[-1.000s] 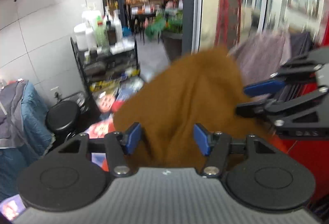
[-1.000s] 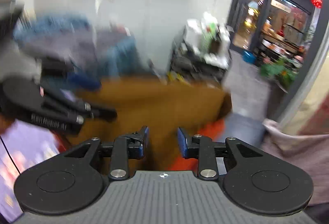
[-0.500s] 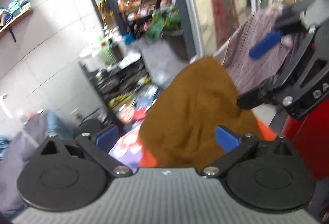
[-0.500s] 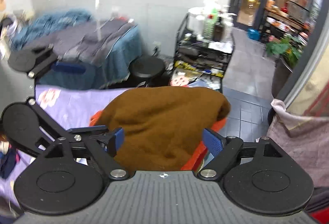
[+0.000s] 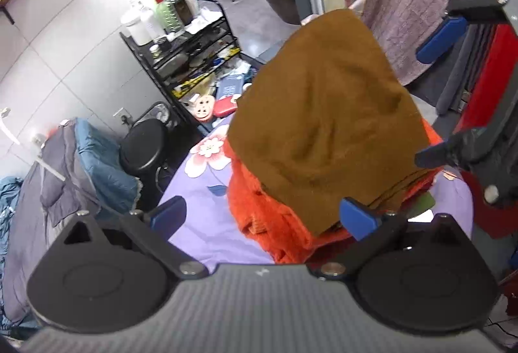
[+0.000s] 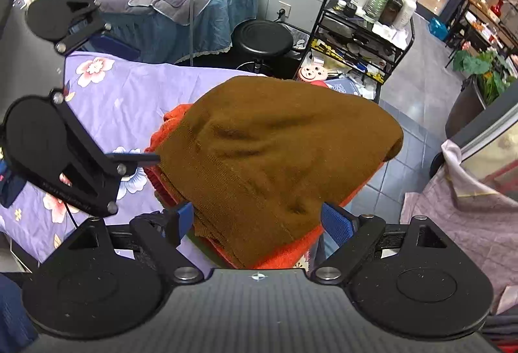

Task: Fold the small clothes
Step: 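Lower the sweater onto the red clothes stack and open both grippers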

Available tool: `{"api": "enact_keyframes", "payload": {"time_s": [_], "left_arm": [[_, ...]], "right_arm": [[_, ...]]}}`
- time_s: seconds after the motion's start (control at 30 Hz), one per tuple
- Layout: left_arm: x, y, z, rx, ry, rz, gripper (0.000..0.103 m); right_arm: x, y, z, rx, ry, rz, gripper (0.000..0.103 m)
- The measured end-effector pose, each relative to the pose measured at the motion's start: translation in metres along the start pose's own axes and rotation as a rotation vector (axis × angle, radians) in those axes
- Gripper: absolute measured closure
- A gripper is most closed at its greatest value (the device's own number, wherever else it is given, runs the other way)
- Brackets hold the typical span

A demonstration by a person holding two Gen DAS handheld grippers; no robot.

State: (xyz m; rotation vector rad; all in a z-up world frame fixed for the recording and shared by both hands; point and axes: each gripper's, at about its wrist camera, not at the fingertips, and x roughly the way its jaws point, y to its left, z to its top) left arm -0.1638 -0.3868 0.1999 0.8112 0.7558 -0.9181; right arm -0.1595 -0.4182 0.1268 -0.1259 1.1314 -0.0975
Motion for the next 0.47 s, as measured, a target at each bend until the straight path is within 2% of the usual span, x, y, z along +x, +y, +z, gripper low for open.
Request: {"api": "enact_keyframes", "payload": {"time_s": [0.27,0.4,0.47], "left_arm": [[0.0018,0.0040,-0.0002,-0.004,-0.024,0.020,0.000],[-0.0025,0.0002,-0.0044,0.007,-0.085,0.054,0.000],[-0.0020,-0.0007,-0.0040,0.009,-0.073,0.046,0.000]], "right_arm": [[-0.0029,0.0051,0.0010,-0.037,-0.004,-0.015,0.000],[-0.0020,0.0062,0.0006,-0.034,-0.003,-0.021,0.000],[-0.0016,0.0052,-0.0001,-0.026,-0.003,-0.021,0.000]]}}
